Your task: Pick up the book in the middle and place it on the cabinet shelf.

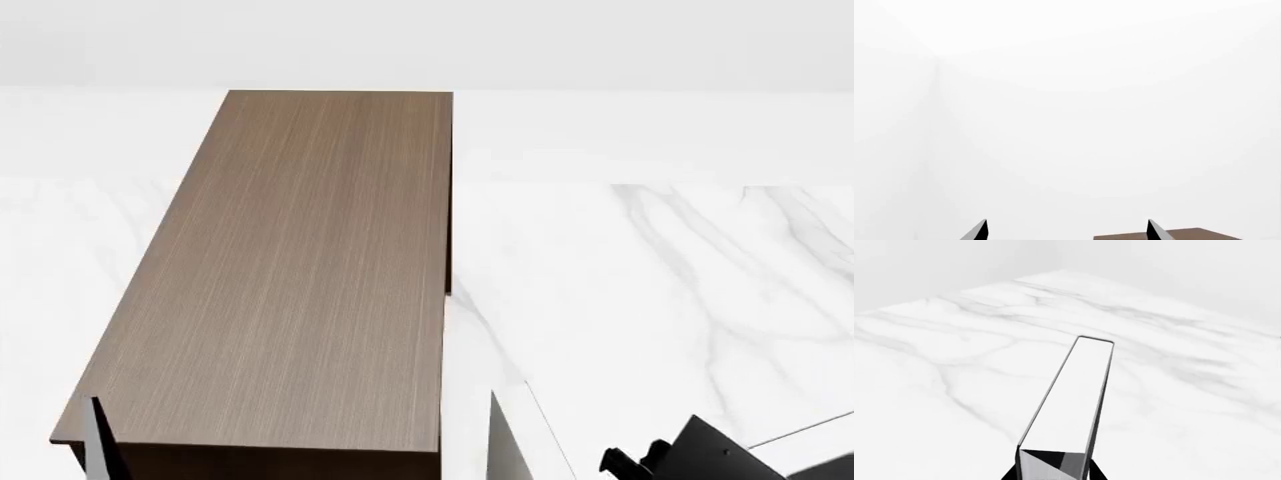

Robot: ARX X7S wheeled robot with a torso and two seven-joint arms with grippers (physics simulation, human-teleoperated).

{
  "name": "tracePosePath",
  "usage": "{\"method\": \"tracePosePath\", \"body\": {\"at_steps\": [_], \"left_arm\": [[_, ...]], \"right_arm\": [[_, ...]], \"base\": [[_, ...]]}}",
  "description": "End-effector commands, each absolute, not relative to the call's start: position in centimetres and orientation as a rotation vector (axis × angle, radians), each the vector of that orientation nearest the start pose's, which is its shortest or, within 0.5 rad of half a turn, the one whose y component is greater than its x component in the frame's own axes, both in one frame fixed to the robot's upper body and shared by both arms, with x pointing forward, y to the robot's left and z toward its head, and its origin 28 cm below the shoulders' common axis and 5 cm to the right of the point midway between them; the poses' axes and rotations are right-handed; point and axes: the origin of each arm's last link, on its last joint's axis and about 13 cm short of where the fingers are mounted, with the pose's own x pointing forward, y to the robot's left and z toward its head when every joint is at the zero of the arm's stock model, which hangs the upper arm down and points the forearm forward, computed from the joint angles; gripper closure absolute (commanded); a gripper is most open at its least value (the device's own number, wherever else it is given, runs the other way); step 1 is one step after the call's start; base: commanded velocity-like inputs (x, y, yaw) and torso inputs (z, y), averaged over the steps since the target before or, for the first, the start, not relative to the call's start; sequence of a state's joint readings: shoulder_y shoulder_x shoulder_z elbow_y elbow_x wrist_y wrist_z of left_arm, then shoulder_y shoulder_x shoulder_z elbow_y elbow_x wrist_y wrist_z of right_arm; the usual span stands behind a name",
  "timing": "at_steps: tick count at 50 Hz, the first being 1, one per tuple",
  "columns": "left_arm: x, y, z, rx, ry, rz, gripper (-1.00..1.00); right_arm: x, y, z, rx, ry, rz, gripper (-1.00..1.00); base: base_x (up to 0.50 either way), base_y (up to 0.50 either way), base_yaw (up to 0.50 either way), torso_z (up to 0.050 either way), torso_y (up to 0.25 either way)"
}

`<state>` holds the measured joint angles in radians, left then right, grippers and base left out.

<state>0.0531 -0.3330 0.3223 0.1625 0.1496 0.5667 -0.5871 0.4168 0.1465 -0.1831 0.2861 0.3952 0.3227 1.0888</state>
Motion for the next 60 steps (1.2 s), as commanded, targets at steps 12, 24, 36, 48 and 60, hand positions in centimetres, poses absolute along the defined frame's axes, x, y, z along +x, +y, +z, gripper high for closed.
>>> {"method": "tracePosePath", "body": {"at_steps": [12,24,36,48,60], "left_arm": [[18.8,20.4,6.6,0.143,-0.707,0.098,-1.0],[18.8,20.5,6.7,0.142,-0.706,0.103,-1.0],[18.9,20.5,6.7,0.141,-0.703,0.103,-1.0],[18.9,20.6,6.6,0.14,-0.703,0.102,-1.0],[18.8,20.6,6.6,0.14,-0.705,0.101,-1.0]], "right_arm": [[30.1,-9.8,5.4,0.064,0.193,-0.809,1.0],[30.6,-10.7,11.6,0.018,-0.152,-0.818,1.0],[29.9,-11.0,15.3,0.0,-0.376,-0.838,1.0],[29.1,-10.1,19.3,0.007,-0.518,-0.711,1.0],[27.7,-8.2,22.6,0.033,-0.608,-0.468,1.0]], "base": [[0.0,0.0,0.0,0.0,0.001],[0.0,0.0,0.0,0.0,0.002],[0.0,0.0,0.0,0.0,0.001],[0.0,0.0,0.0,0.0,0.002],[0.0,0.0,0.0,0.0,0.001]]}}
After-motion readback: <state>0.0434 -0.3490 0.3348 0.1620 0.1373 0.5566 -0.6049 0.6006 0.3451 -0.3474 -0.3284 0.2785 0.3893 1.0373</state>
